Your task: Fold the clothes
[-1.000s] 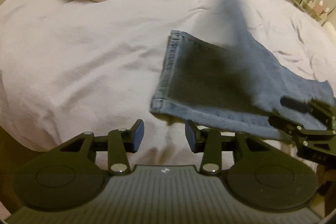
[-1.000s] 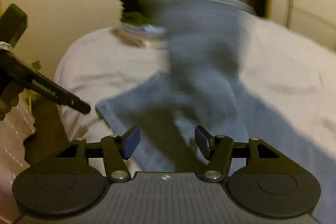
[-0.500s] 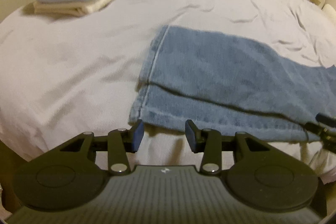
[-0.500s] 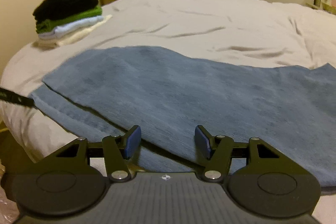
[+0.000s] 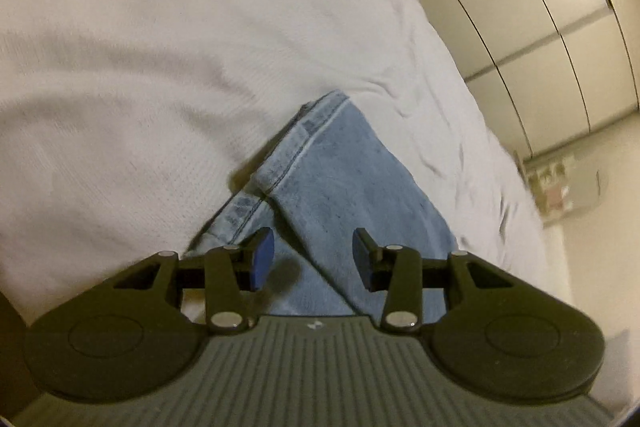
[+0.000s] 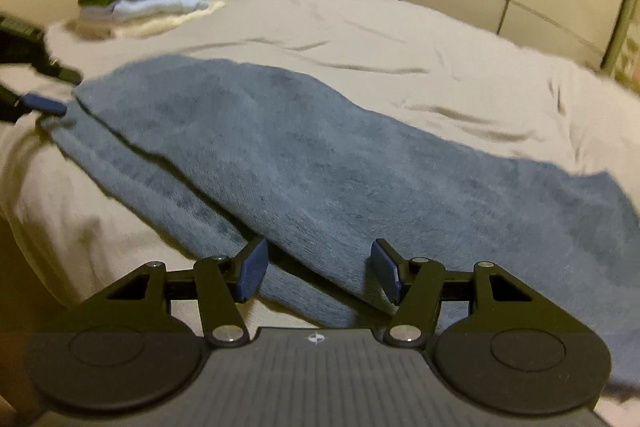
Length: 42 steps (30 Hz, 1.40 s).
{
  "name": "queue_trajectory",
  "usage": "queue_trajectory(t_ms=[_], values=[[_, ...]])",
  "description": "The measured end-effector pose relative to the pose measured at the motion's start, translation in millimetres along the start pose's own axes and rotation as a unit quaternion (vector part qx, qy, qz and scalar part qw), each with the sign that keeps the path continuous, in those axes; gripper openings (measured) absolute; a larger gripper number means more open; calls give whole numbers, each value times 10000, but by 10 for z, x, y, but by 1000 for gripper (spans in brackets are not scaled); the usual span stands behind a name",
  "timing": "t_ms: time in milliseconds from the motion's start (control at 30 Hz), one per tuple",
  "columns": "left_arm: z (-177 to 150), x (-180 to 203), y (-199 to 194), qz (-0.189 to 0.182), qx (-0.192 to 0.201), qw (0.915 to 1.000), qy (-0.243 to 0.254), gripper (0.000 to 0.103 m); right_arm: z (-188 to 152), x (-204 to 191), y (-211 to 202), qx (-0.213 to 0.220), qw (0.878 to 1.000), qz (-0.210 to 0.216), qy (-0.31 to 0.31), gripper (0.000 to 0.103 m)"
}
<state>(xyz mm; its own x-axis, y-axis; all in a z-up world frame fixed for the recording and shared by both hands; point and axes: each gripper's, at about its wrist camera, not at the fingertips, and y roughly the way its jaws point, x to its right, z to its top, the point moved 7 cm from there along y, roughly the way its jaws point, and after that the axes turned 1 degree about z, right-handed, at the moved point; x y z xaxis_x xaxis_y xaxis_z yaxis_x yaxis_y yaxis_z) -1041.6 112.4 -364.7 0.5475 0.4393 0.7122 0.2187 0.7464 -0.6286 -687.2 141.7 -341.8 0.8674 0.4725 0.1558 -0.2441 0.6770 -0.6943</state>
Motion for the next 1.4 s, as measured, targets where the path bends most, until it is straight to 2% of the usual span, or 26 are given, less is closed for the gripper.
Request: queue_trajectory(t_ms=[67,133,200,233,267,300,333,433,500,567,700,800,900,967,1000,1033,1100,1133,1200,1233,1300,1367,1400], values=[[28,20,78,43,92,9999,-46,37,-21,-19,-4,20,9993,-199,-324,59],[57,54,151,125,184,9997,-25,30,-38,-51,26,34,9971,-367,-661,59],[75,124,153,261,299,9990,220,8,-43,-109,79,105,9914,-620,-1147,59],[84,163,105,253,384,9984,341,0,-45,-145,110,119,9871,-733,-1417,58],[92,204,40,196,479,9977,439,0,-39,-176,120,154,9839,-786,-1598,43],[97,243,-43,94,581,9969,517,0,-27,-201,116,212,9814,-818,-1722,13],[94,286,-144,-25,683,9958,604,0,-13,-218,98,291,9797,-851,-1794,7],[-5,436,-443,-154,996,9879,1182,0,30,-193,-63,683,9774,-994,-1735,6],[-119,439,-514,-38,1057,9819,1574,0,23,-166,-192,810,9797,-892,-1603,7],[-229,389,-519,132,1023,9771,1861,0,-53,-184,-248,717,9816,-764,-1598,7],[-353,139,-408,403,848,9789,1817,0,-281,-281,-117,409,9820,-665,-1721,7],[-366,178,-513,278,1095,9734,1995,1,-295,-333,-123,391,9812,-697,-1755,8],[-411,178,-423,661,1114,9606,2461,7,-264,-307,-203,451,9845,-583,-1592,9],[-445,61,-252,1004,840,9598,2484,9,-324,-305,-98,143,9883,-398,-1462,17],[-451,39,-242,1111,823,9594,2457,9,-343,-303,-69,76,9902,-357,-1348,25],[-454,68,-301,1206,898,9564,2502,10,-337,-285,-93,95,9927,-325,-1154,27],[-477,158,-432,1531,1029,9431,2768,12,-305,-204,-205,181,9976,-206,-630,43],[-487,198,-495,1856,1122,9312,2929,14,-302,-100,-275,240,9991,-187,-282,46],[-502,291,-613,2556,1372,8983,3299,14,-313,160,-401,319,9983,-226,425,49],[-539,377,-662,2642,1490,8868,3486,14,-320,290,-464,358,9960,-246,777,50],[-637,616,-719,2430,1621,8755,3848,15,-412,626,-559,369,9880,-497,1416,52],[-836,892,-618,1916,1465,8732,4235,29,-548,962,-616,362,9768,-815,1947,53],[-983,1026,-515,1647,1346,8717,4415,30,-620,1107,-625,332,9714,-936,2158,55]])
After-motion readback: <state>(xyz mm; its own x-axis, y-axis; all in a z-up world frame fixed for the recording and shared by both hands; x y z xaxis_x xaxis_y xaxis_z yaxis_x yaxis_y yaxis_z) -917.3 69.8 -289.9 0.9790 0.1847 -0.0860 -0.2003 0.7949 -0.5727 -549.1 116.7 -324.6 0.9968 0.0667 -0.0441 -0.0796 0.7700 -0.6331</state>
